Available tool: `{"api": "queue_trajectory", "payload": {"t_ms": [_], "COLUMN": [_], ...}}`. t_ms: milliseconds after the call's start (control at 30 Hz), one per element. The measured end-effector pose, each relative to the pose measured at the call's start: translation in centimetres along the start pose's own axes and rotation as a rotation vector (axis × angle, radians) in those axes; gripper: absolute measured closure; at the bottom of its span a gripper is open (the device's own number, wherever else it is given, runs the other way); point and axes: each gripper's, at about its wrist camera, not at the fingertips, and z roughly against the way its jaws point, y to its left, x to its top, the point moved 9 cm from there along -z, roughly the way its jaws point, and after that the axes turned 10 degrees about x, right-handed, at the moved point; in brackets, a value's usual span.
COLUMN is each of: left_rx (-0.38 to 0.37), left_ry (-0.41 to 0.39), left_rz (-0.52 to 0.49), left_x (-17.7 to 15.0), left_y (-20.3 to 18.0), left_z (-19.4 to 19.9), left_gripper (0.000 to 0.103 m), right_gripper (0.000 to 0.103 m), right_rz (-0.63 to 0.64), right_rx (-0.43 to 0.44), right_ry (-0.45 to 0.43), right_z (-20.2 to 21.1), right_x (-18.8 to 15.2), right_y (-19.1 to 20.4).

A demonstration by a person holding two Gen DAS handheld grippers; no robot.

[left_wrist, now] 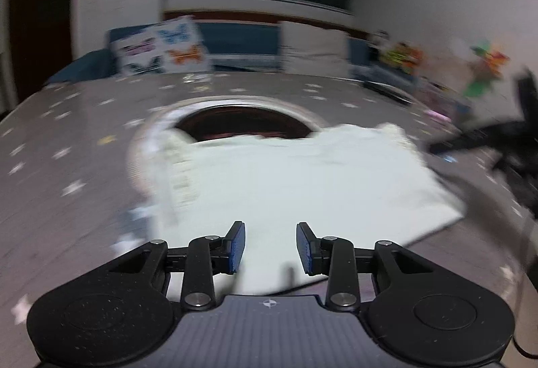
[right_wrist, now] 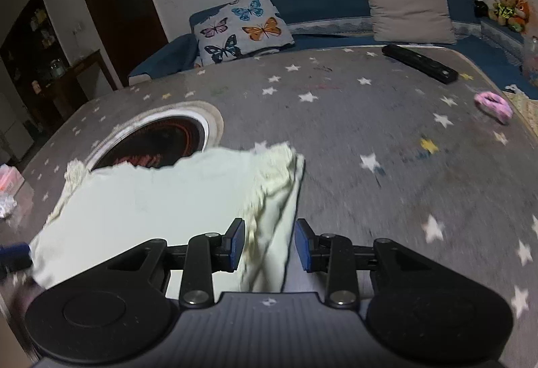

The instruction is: Fold clothes

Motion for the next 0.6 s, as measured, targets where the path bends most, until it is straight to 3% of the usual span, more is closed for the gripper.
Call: {"api": "queue_trajectory", "payload": {"t_ms": [300, 500, 600], "left_rx": [-0.285, -0.319, -0.325], "left_ry": [-0.018, -0.012, -0.002], "left_rz": [-0.289, -0.385, -0.412], "left_x": [1.4, 0.9, 0.6], "left_y": [-15.1, -20.6, -22.6], "left_z": [-2.5, -5.0, -6.1], "left_gripper": [0.066, 0.054, 0.052], "right_gripper": [0.071, 0.071, 0.07], "right_rz": [-0.019, -0.046, -0.054], "right_rx": [0.043, 0.072, 0.088], "right_ry": [0.025, 0.027, 0.033], "right_z": [-0.7, -0.6, -1.2], "right_x": [1.5, 2.4, 3.0], "right_y": [-1.4, -2.8, -3.4]}}
